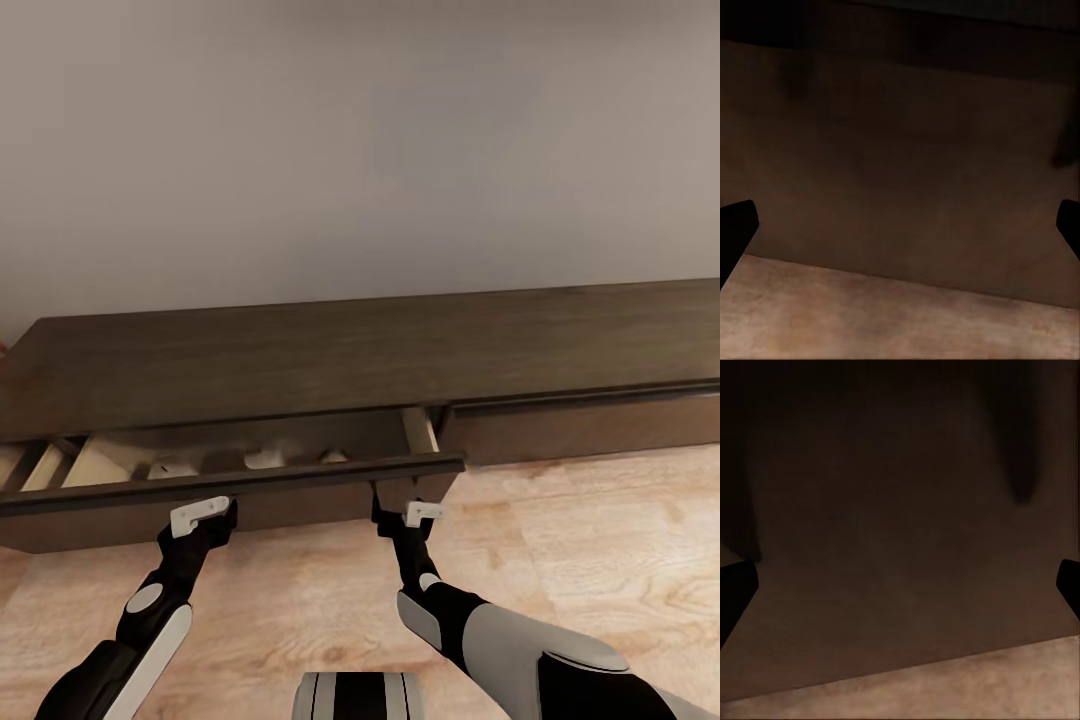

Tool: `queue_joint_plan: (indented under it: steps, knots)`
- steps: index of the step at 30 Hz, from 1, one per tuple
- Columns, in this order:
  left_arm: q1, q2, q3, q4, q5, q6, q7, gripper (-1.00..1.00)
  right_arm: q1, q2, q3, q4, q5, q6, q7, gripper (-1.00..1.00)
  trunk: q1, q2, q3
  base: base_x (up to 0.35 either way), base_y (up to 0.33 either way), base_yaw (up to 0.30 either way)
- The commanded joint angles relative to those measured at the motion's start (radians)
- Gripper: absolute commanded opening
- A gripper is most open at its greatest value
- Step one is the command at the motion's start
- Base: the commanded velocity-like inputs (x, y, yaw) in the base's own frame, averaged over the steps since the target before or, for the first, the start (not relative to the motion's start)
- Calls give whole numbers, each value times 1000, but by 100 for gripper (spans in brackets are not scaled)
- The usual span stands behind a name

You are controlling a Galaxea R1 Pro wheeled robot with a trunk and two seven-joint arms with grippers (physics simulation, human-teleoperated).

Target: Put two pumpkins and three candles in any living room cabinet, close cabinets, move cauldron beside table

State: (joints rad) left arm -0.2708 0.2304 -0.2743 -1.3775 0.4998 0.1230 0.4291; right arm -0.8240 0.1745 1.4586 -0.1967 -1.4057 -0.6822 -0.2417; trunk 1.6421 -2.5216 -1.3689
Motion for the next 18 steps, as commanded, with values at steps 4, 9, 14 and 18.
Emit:
queue_joint_plan:
  steps: [4,9,14,18]
  knots:
    - [-1,1,-2,-2,5,3,8,100,-1,0,2,-1,-1,-2,-10,100,0,0,-1,208,0,0]
    - [0,1,-2,-3,5,3,8,100,-1,0,2,-1,-1,-2,-10,100,0,0,-1,154,0,0]
    - [0,1,-3,-3,5,3,8,100,-1,0,2,-1,-1,0,-10,100,0,0,-1,35,0,0]
    - [0,1,-2,-13,5,4,8,100,-1,0,2,-1,-1,5,-10,100,0,0,-1,2,0,0]
